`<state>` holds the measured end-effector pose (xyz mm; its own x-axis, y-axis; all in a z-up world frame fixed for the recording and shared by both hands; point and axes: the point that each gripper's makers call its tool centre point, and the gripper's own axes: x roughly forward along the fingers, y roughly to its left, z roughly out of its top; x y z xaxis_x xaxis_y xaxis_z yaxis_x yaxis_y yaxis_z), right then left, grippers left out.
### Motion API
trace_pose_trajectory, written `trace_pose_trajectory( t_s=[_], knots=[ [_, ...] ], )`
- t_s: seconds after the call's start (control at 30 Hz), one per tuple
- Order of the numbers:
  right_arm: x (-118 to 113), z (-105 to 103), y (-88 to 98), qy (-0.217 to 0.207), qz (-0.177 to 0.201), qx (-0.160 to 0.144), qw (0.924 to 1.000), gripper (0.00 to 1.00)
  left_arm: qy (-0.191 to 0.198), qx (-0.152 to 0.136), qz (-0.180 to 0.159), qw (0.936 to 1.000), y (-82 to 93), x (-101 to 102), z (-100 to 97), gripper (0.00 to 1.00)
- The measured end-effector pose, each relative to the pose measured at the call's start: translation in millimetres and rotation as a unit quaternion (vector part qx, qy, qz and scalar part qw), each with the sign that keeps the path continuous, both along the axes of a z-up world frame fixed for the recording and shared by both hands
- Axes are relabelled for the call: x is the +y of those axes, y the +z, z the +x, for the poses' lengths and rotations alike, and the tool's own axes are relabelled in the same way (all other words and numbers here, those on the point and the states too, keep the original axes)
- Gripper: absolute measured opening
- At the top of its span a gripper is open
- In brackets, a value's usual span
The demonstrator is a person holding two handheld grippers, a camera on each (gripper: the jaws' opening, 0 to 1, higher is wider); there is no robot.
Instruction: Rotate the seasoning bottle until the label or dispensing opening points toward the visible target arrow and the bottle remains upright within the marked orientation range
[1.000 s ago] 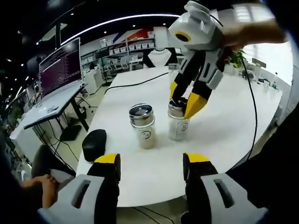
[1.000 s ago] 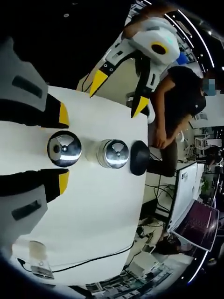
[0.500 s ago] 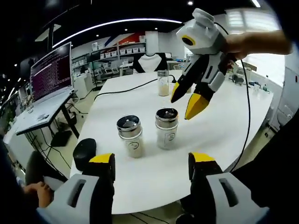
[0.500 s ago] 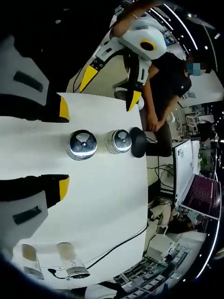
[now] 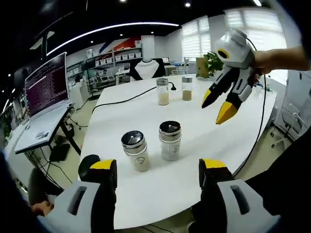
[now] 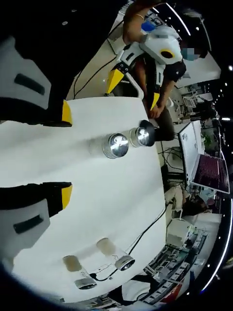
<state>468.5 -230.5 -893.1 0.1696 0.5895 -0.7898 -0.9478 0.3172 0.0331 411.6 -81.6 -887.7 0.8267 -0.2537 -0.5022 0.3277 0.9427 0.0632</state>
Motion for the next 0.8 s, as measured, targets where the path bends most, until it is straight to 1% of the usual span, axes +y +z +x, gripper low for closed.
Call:
trace_pose_trajectory(
  t_s=[0.07, 0.1, 0.17, 0.23, 0.3, 0.37, 0.43, 0.5, 0.6, 0.67, 0.73, 0.8],
  knots=[
    [-6, -1, 2.5, -0.015, 0.006, 0.000, 0.9999, 0.47, -0.002, -0.004, -0.009, 1.0000, 3.5, -2, 1.5, 0.73],
    [-11, -1, 5.3, -0.032, 0.012, -0.001, 0.9994, 0.49, -0.003, -0.001, -0.012, 0.9999, 3.5, -2, 2.0, 0.74],
    [-16, -2, 8.9, -0.040, 0.018, -0.005, 0.9990, 0.56, -0.003, 0.000, -0.017, 0.9999, 4.1, -3, 3.8, 0.75],
    [-21, -2, 14.0, -0.058, 0.031, -0.012, 0.9978, 0.58, -0.007, -0.001, -0.018, 0.9998, 5.5, -6, 5.3, 0.75],
    [-26, -2, 17.5, -0.069, 0.041, -0.016, 0.9967, 0.57, -0.011, -0.002, -0.016, 0.9998, 7.6, -8, 6.3, 0.75],
    [-28, -1, 18.4, -0.077, 0.042, -0.017, 0.9960, 0.58, -0.015, -0.005, -0.015, 0.9998, 11.1, -10, 7.2, 0.75],
    [-39, 4, 19.0, -0.098, 0.048, -0.021, 0.9938, 0.60, -0.020, -0.009, -0.015, 0.9996, 14.7, -13, 8.4, 0.75],
    [-44, 3, 18.3, -0.106, 0.048, -0.017, 0.9931, 0.58, -0.036, -0.002, -0.021, 0.9991, 18.0, -21, 10.1, 0.75],
    [-48, 2, 20.1, -0.113, 0.052, -0.023, 0.9920, 0.58, -0.042, -0.013, -0.027, 0.9987, 25.9, -26, 13.8, 0.75],
    [-53, 5, 23.7, -0.128, 0.058, -0.027, 0.9897, 0.58, -0.046, -0.013, -0.027, 0.9985, 29.3, -30, 16.3, 0.76],
    [-56, 7, 26.5, -0.135, 0.063, -0.028, 0.9885, 0.58, -0.053, -0.016, -0.028, 0.9981, 32.1, -35, 20.1, 0.76],
    [-60, 10, 29.5, -0.141, 0.065, -0.029, 0.9874, 0.58, -0.056, -0.013, -0.025, 0.9980, 32.7, -38, 23.8, 0.76]
  ],
)
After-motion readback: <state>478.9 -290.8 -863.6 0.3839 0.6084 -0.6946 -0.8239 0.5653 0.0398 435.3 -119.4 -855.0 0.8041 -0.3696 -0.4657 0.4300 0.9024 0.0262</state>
